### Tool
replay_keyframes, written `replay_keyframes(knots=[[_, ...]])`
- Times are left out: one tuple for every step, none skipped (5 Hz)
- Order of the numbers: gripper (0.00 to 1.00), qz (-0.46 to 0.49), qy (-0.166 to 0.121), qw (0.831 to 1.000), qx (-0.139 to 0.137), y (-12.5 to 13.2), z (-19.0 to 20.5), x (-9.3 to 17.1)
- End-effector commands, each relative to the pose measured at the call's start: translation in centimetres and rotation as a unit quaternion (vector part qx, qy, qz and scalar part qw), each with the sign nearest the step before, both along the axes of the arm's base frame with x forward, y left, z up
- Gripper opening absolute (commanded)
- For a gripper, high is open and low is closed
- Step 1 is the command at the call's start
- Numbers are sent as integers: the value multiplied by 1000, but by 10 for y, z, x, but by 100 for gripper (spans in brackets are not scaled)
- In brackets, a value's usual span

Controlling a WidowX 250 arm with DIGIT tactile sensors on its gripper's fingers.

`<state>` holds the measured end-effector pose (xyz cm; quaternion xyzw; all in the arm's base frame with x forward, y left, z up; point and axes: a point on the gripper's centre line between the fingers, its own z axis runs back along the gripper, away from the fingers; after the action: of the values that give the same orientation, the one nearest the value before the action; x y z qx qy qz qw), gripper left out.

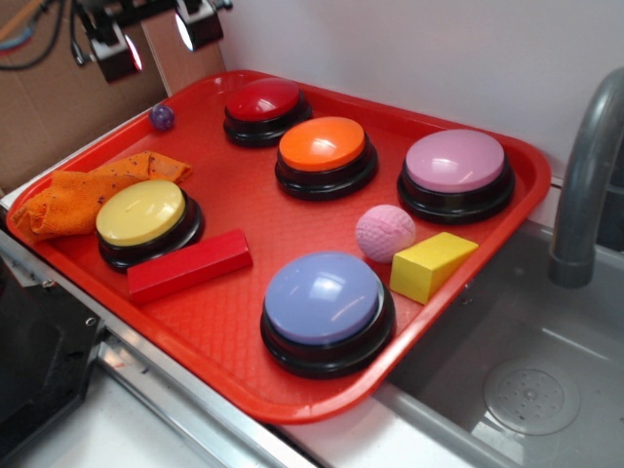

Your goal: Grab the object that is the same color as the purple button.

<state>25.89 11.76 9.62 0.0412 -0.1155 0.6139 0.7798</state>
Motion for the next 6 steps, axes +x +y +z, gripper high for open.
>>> replay_keyframes(knots=[[100, 119, -7, 992, 32, 46, -26, 1], [100, 159, 3, 986, 53, 62, -40, 3], [100, 173, 10, 983, 64, 71, -41, 3], [100, 187, 9, 979, 79, 77, -53, 3], [100, 189, 15, 979, 73, 83, -57, 2], [100, 174, 15, 982, 76, 85, -63, 4]])
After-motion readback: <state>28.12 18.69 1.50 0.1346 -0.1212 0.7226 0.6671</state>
